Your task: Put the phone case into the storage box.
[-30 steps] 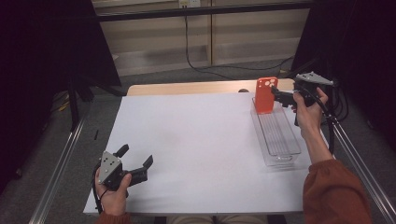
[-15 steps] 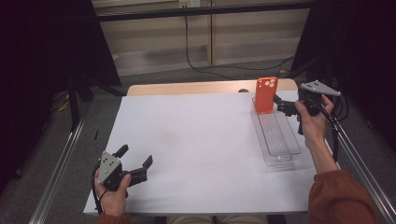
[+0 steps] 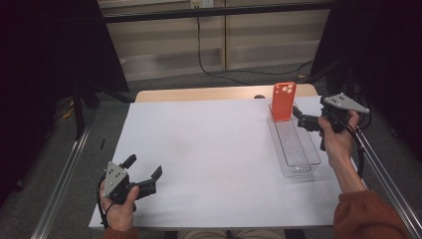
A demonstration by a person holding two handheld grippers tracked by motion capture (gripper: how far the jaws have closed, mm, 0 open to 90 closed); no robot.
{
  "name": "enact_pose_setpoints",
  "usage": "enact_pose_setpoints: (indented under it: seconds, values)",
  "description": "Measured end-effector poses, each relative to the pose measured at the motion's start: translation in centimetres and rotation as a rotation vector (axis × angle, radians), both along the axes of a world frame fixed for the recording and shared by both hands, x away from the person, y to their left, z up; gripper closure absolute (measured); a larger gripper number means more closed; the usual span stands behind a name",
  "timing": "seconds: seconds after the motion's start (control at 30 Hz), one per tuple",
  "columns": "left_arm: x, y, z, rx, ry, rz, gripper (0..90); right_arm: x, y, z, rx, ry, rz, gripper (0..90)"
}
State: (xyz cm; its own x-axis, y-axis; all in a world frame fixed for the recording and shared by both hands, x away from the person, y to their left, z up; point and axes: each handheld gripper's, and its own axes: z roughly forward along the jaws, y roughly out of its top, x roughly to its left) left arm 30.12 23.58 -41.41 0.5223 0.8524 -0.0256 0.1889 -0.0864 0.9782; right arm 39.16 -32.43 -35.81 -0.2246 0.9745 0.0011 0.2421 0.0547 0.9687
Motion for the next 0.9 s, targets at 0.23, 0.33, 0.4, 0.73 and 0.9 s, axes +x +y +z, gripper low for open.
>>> enact_pose_setpoints:
  seconds: [0.23,0.33,0.4,0.73,0.9]
  values:
    - [0.0,-0.1,0.0,0.003,0.001,0.000,4.2,-1.2,-0.1,-0.4,0.014,-0.004,-0.002,0.0]
    - [0.0,-0.2,0.0,0.000,0.000,-0.003,4.2,-1.7,-0.1,-0.7,0.016,-0.013,-0.006,0.0]
    - [0.0,-0.2,-0.1,-0.001,0.002,-0.003,4.2,-2.0,-0.1,-0.8,0.016,-0.010,-0.005,0.0]
    - [0.0,-0.2,-0.1,-0.002,0.007,-0.003,4.2,-3.9,-0.3,-1.3,0.013,-0.028,-0.013,0.0]
    - [-0.1,-0.2,-0.1,-0.004,0.004,0.002,4.3,-5.0,-0.4,-1.7,0.033,-0.032,-0.008,0.0]
